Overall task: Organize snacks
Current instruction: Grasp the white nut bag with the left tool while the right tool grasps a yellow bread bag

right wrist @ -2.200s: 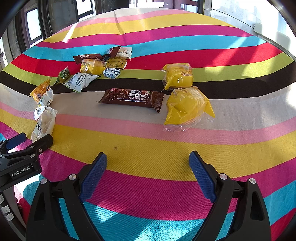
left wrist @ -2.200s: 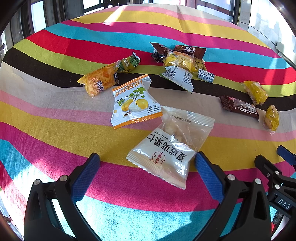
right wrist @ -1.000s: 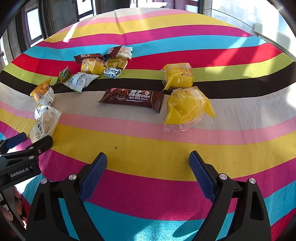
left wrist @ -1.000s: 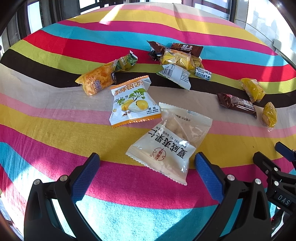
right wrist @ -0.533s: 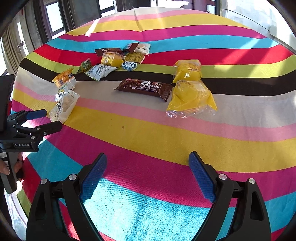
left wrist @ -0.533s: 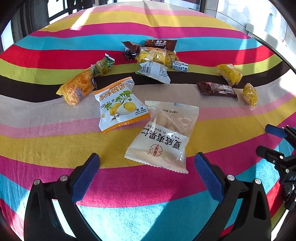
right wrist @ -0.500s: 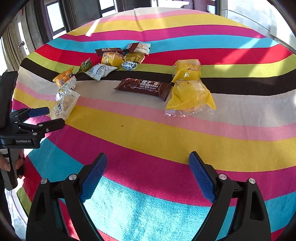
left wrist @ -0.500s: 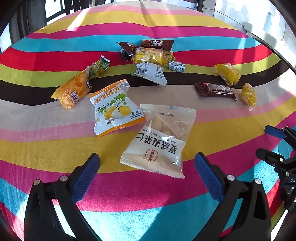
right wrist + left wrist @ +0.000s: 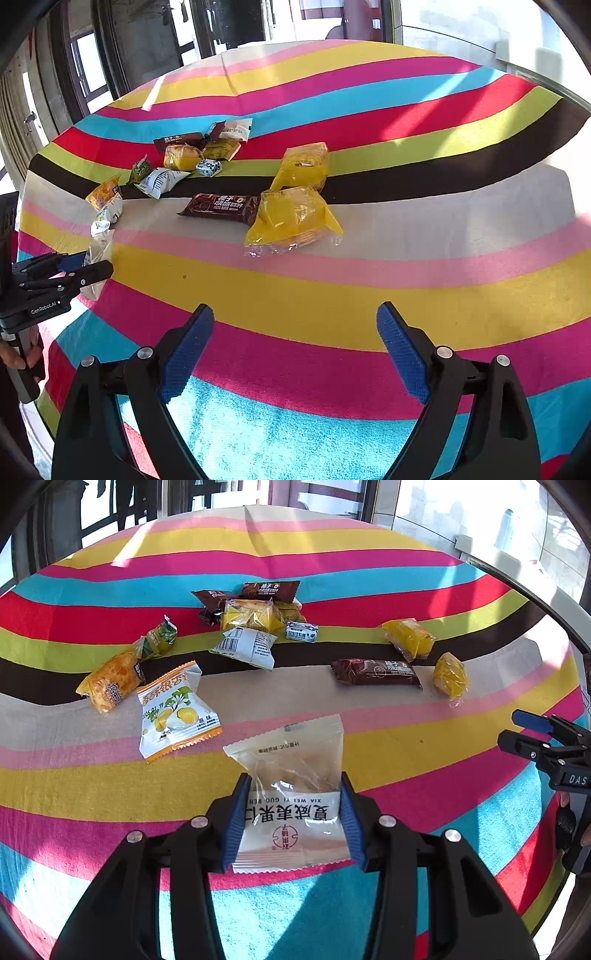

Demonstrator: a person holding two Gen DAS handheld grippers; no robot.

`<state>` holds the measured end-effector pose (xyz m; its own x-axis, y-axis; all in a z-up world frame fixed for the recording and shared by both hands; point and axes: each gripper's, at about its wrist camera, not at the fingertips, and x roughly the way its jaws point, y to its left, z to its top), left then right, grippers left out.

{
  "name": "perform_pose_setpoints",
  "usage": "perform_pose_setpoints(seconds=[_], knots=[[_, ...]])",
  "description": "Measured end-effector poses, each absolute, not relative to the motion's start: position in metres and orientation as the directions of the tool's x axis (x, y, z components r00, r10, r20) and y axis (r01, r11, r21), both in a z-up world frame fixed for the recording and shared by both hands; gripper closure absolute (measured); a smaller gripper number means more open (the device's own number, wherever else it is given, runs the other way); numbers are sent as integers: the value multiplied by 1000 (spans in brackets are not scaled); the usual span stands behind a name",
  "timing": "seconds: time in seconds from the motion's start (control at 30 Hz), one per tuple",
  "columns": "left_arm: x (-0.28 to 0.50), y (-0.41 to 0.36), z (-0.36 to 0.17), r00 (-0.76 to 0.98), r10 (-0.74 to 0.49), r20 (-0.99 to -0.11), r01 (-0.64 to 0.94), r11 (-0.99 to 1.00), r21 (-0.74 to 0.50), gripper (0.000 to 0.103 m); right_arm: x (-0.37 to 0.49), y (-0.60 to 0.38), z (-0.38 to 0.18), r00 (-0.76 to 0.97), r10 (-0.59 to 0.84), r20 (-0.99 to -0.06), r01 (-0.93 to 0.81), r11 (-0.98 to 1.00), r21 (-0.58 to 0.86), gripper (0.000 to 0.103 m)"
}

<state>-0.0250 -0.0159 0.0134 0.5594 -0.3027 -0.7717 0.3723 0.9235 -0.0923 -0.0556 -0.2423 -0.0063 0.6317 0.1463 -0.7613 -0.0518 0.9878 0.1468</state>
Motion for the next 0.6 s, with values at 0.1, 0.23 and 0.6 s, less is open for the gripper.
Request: perform_pose_setpoints(seconds=[0.1,0.23,0.6], knots=[[-42,-6,14,567,-308,-764,348,930,-118,57,-51,-253,-5,628,149,-764,-60,988,144,17],[-67,7,18,587,-321,-743,329,933,-143,57,-23,-259,-10,591,166,-789,-59,985,163,17],[-87,21,15,587,-318,-745,301,940,-164,57,32,-220,-22,564,142,-813,-105,989,100,18]])
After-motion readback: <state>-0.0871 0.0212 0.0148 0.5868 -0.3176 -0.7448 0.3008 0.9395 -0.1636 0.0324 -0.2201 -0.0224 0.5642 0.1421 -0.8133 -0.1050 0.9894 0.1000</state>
